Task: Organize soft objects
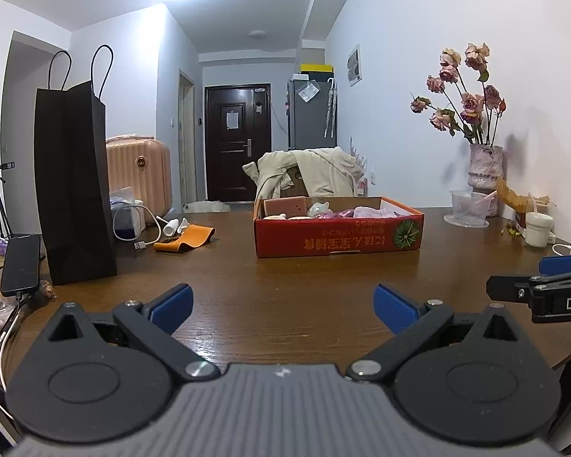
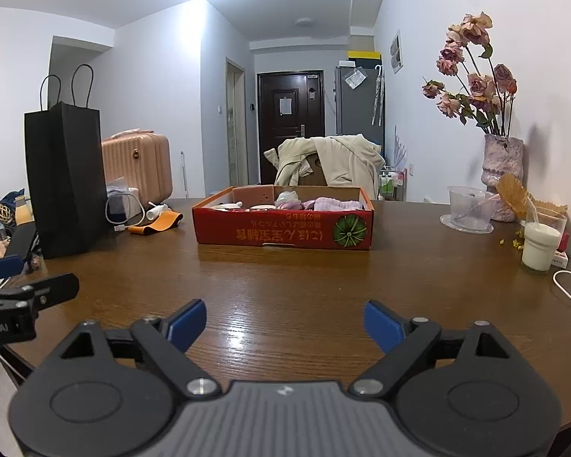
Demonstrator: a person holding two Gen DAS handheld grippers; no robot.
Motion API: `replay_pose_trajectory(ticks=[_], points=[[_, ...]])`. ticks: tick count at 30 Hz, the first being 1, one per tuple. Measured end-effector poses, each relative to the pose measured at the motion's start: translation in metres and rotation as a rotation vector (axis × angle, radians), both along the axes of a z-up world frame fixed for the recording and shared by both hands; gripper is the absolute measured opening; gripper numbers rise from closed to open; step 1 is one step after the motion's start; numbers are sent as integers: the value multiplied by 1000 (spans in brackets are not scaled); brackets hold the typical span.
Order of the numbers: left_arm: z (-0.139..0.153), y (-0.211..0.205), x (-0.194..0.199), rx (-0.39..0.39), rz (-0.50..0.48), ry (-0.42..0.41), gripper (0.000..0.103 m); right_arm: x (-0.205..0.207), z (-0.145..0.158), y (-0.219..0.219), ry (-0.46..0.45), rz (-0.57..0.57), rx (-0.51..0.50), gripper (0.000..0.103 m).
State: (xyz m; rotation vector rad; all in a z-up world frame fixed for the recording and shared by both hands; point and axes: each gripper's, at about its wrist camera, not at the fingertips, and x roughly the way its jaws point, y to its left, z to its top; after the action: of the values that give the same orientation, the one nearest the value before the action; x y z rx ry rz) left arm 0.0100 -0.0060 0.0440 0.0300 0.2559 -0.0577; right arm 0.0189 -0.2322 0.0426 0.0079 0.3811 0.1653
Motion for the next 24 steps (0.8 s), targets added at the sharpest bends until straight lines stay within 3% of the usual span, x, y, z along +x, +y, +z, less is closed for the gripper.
replay_pose_trajectory(ticks=[24], points=[[2,4,1,-11,0,-14,103,1,1,-4,-1,-7,6,97]])
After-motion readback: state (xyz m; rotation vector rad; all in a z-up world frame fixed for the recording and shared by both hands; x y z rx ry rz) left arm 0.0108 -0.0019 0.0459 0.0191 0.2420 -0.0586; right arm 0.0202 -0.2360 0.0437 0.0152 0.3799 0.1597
